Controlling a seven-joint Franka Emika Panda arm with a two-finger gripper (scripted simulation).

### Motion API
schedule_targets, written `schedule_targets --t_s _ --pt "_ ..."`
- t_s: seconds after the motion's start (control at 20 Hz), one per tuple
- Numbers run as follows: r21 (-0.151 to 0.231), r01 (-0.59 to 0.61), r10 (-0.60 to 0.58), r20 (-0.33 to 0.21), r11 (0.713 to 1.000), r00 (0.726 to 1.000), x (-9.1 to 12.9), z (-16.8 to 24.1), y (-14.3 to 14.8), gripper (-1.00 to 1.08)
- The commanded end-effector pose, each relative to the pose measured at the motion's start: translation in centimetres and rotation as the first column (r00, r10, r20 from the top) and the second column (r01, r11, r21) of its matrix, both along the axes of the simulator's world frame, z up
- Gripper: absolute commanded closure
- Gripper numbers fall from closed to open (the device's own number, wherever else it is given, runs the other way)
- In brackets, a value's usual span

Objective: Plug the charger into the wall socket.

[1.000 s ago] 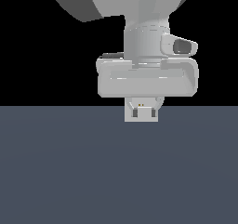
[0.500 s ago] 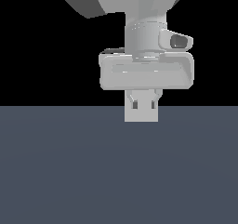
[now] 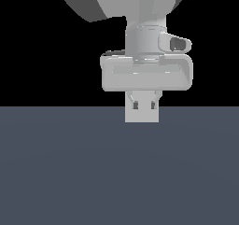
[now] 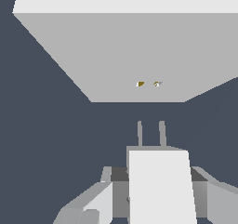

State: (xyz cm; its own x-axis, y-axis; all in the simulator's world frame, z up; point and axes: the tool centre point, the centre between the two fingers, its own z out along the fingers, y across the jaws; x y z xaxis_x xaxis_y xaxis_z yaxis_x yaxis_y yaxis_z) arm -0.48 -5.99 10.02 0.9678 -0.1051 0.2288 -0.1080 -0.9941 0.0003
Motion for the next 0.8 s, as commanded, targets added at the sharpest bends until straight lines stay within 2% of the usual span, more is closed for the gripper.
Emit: schedule_targets --t_s 0.0,0.4,0.75 --pt "0.000 0.000 0.000 0.000 1.000 1.000 0.7 0.0 -0.1 1.08" --pt "0.000 0.000 0.000 0.000 1.000 1.000 3.5 0.0 -0.4 1.08" --pt "0.000 0.000 0.000 0.000 1.000 1.000 4.2 0.0 -0.5 1.08"
